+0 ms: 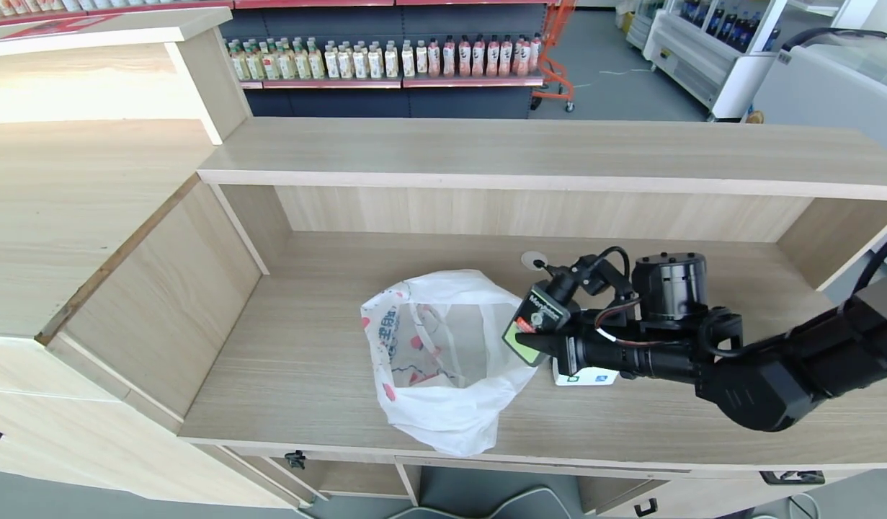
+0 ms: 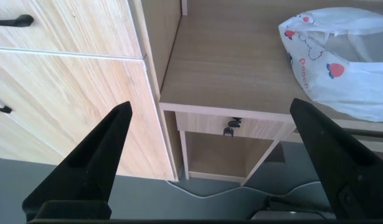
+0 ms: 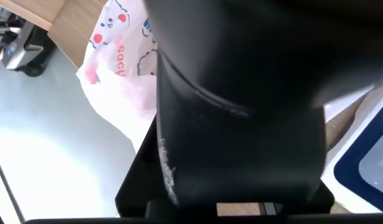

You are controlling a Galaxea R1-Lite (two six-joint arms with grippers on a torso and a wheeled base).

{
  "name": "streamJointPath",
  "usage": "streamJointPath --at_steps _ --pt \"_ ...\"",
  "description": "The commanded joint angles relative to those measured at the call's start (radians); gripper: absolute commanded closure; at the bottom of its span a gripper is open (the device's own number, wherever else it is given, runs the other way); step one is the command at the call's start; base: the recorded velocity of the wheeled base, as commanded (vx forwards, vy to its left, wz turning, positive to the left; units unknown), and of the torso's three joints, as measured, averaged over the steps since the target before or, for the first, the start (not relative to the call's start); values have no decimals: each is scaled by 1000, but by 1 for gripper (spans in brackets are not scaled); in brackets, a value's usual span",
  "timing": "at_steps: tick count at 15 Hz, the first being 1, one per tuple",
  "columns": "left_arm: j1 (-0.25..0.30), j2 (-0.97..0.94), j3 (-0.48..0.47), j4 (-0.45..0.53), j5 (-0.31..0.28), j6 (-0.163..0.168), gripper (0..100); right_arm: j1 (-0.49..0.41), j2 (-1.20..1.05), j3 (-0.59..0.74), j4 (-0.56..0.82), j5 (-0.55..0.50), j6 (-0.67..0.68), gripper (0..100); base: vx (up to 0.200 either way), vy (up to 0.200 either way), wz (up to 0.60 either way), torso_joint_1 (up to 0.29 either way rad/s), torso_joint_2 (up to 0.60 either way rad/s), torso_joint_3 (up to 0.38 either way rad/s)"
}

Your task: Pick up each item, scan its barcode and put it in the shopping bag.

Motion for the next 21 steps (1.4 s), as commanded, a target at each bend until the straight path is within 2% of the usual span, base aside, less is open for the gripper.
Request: streamJointPath --at_steps 1,6,12,21 --pt "0 0 0 -1 0 -1 0 29 102 -58 -4 0 -23 100 0 0 0 0 0 0" --pt "0 0 0 -1 0 -1 0 60 303 -204 -156 -60 -169 100 0 0 0 0 0 0" --pt "0 0 0 1 0 1 0 57 424 -341 -160 -60 -364 100 0 0 0 0 0 0" --pt "0 0 0 -1 0 -1 0 71 552 -537 -150 -60 -423 100 0 0 0 0 0 0"
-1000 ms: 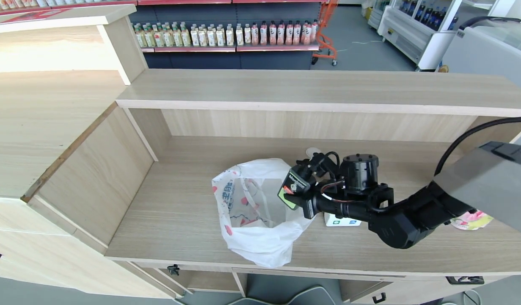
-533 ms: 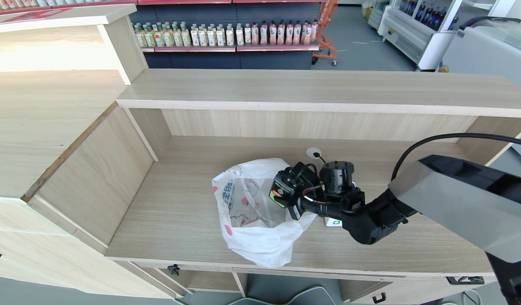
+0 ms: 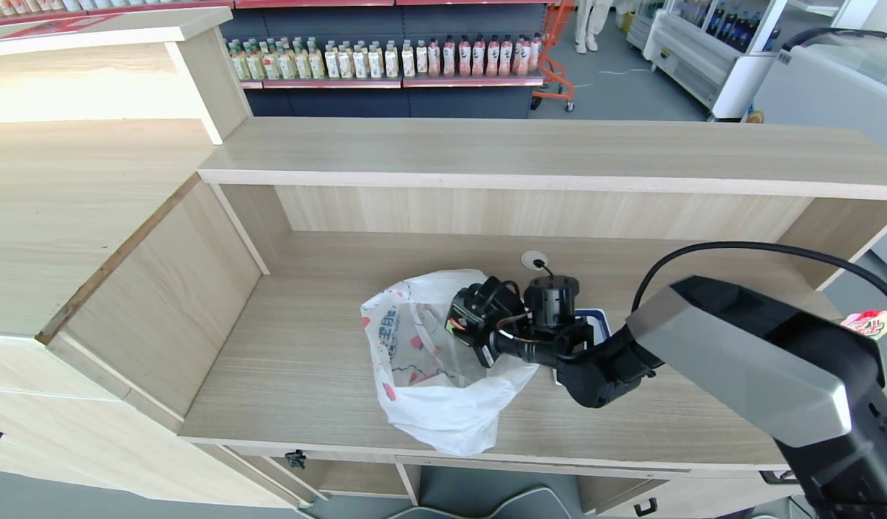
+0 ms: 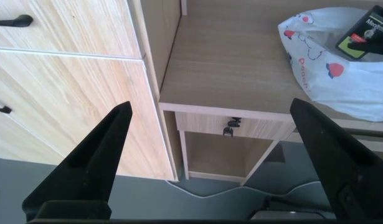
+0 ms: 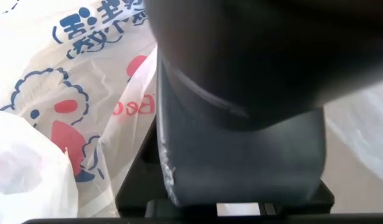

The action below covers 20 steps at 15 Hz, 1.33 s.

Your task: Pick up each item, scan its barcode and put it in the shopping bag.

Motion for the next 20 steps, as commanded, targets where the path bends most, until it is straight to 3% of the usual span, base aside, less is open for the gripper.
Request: streamJointPath --at_steps 1,2,3,8,12,16,18,20 --pt "0 0 0 -1 1 -1 0 2 32 -21 0 0 -12 100 0 0 0 0 0 0" --pt "0 0 0 1 1 1 0 0 38 -21 -1 0 -24 100 0 0 0 0 0 0" --pt "0 0 0 -1 1 1 0 -1 46 -21 -1 0 -41 0 0 0 0 0 0 0" --pt "0 0 0 1 1 -1 0 -9 2 -12 2 5 -7 0 0 0 0 0 0 0" --pt "0 0 0 -1 1 -1 0 -52 -196 7 184 8 321 0 0 0 0 0 0 0" --pt "0 0 0 -1 1 1 0 -75 -376 22 339 8 544 0 0 0 0 0 0 0" --pt "0 0 0 -1 1 -1 0 -75 -451 77 344 9 585 0 0 0 0 0 0 0" --pt "0 0 0 1 1 -1 0 -75 -612 261 381 8 591 0 0 0 0 0 0 0"
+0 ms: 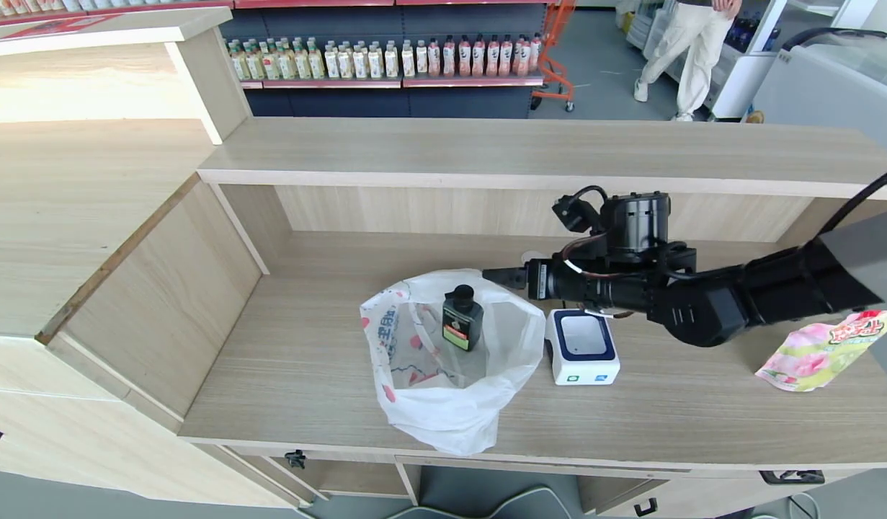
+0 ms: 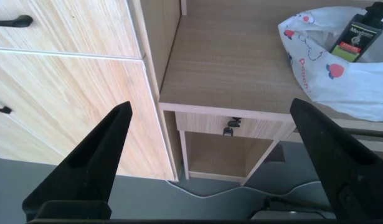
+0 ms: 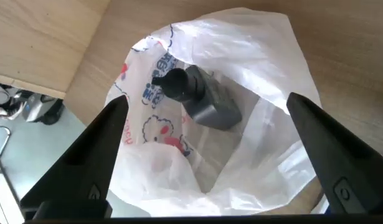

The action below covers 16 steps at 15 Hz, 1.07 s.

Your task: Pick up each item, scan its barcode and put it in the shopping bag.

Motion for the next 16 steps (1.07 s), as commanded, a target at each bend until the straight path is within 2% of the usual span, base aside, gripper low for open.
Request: streamJointPath --at_steps 1,3,4,5,7,10,13,15,16 --pt "0 0 0 -1 0 -1 0 -13 -236 205 42 -4 9 0 0 0 0 0 0 0" --pt "0 0 0 -1 0 0 0 -71 -374 291 73 -42 1 0 0 0 0 0 0 0" --pt "0 0 0 -1 0 0 0 -133 -456 297 124 -86 -4 0 0 0 0 0 0 0" --pt "0 0 0 -1 0 -1 0 -183 -518 305 199 -122 -11 0 0 0 0 0 0 0" --pt "0 0 0 -1 0 -1 0 -340 -660 323 389 -155 -40 0 0 0 0 0 0 0" --pt "0 0 0 -1 0 0 0 -506 -785 448 435 -163 -148 0 0 0 0 0 0 0" --pt "0 0 0 -1 0 -1 0 -547 -877 580 435 -169 -180 0 0 0 0 0 0 0" --pt "0 0 0 -1 0 0 0 -549 -907 615 435 -169 -186 0 0 0 0 0 0 0" --pt "0 0 0 -1 0 -1 0 -549 -905 616 435 -169 -188 0 0 -200 0 -2 -7 2"
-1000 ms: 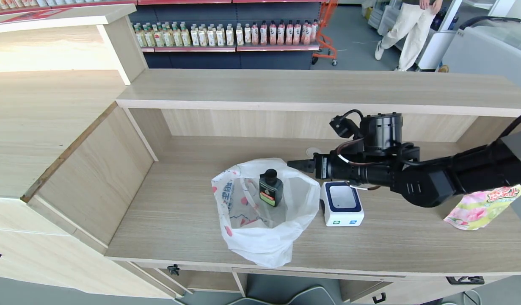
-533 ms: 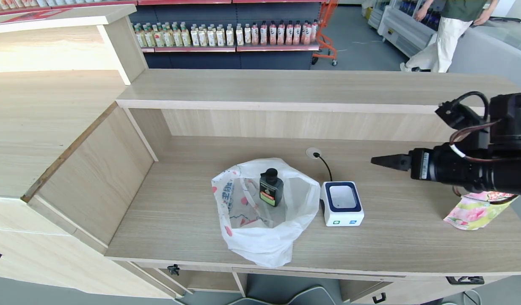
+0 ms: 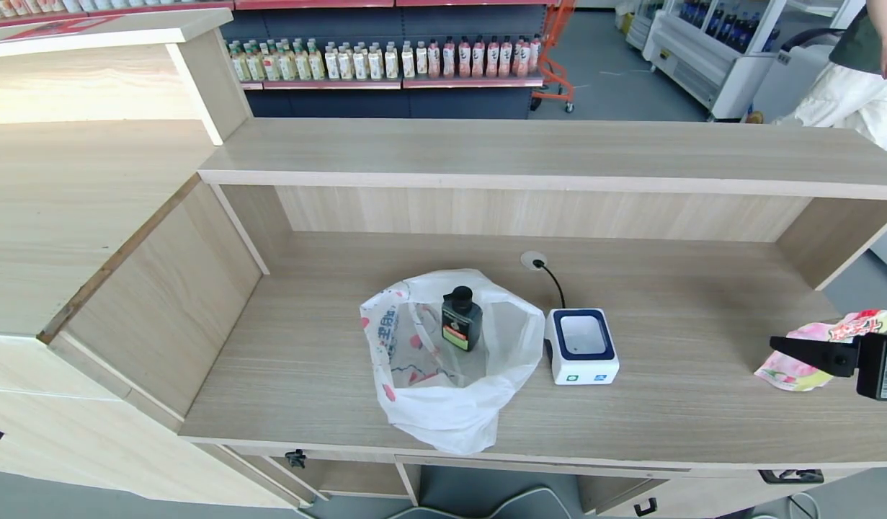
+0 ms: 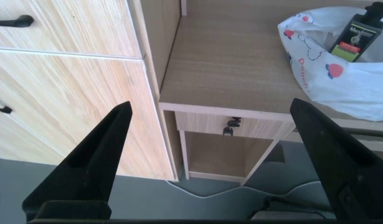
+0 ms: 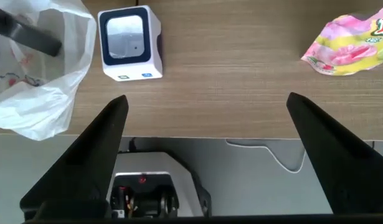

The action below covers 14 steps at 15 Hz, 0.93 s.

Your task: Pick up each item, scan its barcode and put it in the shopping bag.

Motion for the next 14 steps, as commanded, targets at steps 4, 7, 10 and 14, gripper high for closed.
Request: streamJointPath --at_steps 4,7,10,14 --pt "0 0 0 -1 0 0 0 -4 -12 -1 -6 -80 -1 0 0 -200 0 -1 1 1" --pt "0 0 0 -1 0 0 0 -4 -12 5 -2 -81 7 0 0 -200 0 -1 4 7" --pt "0 0 0 -1 0 1 0 -4 -2 2 -3 -78 8 0 0 -200 0 -1 1 -1" --pt "0 0 0 1 0 0 0 -4 -2 2 -3 -78 11 0 0 -200 0 5 0 4"
